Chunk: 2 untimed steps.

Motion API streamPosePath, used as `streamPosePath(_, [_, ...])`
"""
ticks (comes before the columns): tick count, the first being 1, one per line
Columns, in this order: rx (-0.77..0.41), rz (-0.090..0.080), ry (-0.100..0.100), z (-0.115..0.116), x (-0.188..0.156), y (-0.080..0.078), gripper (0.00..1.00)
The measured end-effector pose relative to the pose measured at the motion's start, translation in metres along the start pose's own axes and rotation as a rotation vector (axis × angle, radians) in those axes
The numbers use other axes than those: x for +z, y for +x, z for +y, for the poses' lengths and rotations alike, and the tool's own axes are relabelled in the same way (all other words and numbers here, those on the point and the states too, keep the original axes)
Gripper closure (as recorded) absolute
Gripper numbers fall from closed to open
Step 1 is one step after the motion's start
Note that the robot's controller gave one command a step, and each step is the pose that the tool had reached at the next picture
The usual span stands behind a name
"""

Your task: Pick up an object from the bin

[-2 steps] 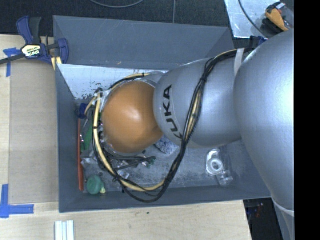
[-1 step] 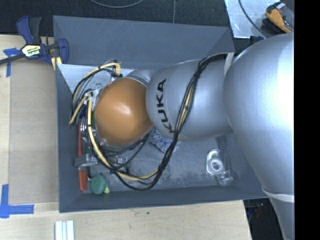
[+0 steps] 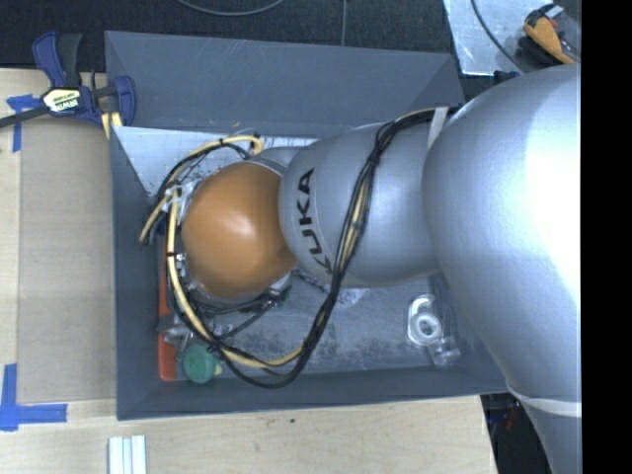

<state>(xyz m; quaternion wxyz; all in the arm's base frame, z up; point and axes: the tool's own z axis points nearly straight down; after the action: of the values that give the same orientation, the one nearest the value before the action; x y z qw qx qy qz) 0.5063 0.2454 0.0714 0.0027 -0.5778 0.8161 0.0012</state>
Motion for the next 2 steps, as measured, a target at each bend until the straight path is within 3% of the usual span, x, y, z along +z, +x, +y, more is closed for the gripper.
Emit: streamPosePath(2, [0.0, 0.007, -0.008, 0.003, -0.017, 0.002, 1.0])
